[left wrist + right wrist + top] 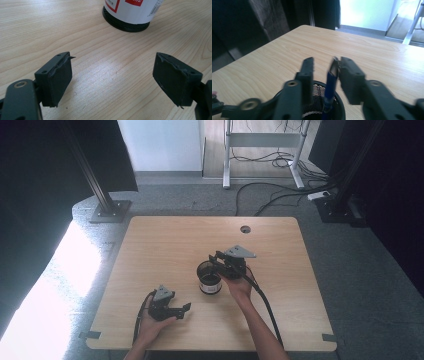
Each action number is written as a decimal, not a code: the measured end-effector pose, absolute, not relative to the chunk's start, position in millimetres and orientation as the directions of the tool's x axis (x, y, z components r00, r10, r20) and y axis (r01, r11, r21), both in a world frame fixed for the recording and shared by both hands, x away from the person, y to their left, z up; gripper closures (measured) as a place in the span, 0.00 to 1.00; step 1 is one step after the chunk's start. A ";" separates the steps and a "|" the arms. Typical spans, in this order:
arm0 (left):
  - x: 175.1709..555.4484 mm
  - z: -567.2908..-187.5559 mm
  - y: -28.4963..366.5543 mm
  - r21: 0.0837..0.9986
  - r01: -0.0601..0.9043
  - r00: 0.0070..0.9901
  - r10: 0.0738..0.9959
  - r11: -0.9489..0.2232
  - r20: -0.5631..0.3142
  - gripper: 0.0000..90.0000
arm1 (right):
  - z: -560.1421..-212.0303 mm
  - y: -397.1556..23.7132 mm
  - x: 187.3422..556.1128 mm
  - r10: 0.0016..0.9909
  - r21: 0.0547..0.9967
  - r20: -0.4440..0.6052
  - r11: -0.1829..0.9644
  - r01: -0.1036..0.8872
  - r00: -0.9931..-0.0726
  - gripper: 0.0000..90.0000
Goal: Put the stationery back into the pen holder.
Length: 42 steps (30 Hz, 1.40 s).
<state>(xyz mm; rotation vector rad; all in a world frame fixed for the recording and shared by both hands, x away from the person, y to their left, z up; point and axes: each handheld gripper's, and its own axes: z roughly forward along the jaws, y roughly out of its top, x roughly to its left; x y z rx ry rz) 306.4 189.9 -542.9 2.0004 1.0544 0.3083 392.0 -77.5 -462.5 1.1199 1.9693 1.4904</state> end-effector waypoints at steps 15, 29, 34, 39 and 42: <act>306.3 -543.6 188.6 0.765 0.570 0.616 0.772 -0.301 -0.155 0.18 | -454.8 -90.1 377.2 0.833 0.957 0.094 0.074 0.279 -0.545 0.43; 306.4 -544.4 188.1 0.761 0.570 0.618 0.772 -0.311 -0.148 0.18 | -450.7 -128.0 351.1 0.841 0.964 0.085 0.067 0.258 -0.534 0.43; 306.3 -544.7 188.3 0.760 0.571 0.618 0.772 -0.311 -0.148 0.18 | -457.6 -147.8 343.0 0.844 0.956 0.084 0.082 0.283 -0.530 0.42; 306.4 -544.8 188.3 0.759 0.573 0.617 0.773 -0.309 -0.151 0.18 | -469.9 -170.6 333.9 0.857 0.948 0.095 0.077 0.309 -0.507 0.42; 306.3 -544.9 188.1 0.759 0.573 0.615 0.774 -0.309 -0.150 0.18 | -478.9 -184.6 328.2 0.865 0.942 0.106 0.071 0.328 -0.491 0.42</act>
